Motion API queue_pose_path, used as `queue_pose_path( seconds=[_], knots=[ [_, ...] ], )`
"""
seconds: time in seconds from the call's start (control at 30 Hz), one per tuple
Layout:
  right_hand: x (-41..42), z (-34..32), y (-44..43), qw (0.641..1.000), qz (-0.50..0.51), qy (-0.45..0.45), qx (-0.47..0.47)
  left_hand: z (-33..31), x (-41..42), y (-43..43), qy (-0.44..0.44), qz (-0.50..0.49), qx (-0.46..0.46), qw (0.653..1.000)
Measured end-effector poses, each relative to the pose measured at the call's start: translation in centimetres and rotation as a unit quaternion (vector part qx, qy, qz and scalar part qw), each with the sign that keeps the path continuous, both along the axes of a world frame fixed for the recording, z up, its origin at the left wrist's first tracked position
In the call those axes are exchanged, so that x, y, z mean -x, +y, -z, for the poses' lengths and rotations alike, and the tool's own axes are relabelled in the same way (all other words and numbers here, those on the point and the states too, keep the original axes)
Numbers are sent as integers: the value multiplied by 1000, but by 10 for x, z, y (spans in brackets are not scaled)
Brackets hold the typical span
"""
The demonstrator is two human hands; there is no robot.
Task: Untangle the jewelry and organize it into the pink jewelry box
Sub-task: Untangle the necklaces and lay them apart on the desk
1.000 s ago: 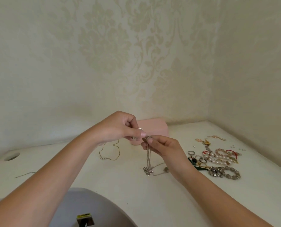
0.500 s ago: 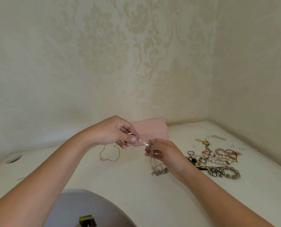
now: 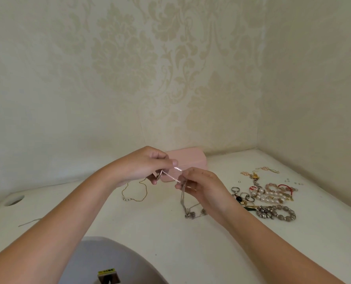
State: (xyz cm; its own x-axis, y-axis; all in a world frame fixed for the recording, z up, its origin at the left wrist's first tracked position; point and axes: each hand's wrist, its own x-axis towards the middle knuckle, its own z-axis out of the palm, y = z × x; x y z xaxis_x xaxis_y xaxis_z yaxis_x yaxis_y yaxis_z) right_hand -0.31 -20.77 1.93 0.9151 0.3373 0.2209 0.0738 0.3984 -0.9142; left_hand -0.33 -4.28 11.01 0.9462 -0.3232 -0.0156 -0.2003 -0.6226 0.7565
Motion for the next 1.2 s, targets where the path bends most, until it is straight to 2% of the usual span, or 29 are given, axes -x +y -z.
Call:
queue_pose_path(
  seconds=[0.13,0.23,0.5,0.67,0.77,0.97,1.1,1.2],
  knots=[
    [-3,-1,-6,990,-52,73,-105,-10,0,5,40,-28,168,985],
    [-6,1,-10,979,-53,108,-163,-13,0,10,77,-59,252,963],
    [-13,3,-13,986,56,126,-90,-7,-3,17,108,-78,408,903],
    [-17,4,-14,982,112,143,-45,-6,-1,26,118,-60,354,926],
    [-16,1,-14,981,139,127,47,-1,2,36,126,-74,323,935],
    [-12,1,-11,971,138,88,172,13,7,59,140,-113,352,919],
    [-11,1,-9,940,165,31,297,24,-1,68,134,-135,381,905],
    [-8,-5,-12,945,155,23,287,40,-15,63,115,-170,374,904]
  ],
)
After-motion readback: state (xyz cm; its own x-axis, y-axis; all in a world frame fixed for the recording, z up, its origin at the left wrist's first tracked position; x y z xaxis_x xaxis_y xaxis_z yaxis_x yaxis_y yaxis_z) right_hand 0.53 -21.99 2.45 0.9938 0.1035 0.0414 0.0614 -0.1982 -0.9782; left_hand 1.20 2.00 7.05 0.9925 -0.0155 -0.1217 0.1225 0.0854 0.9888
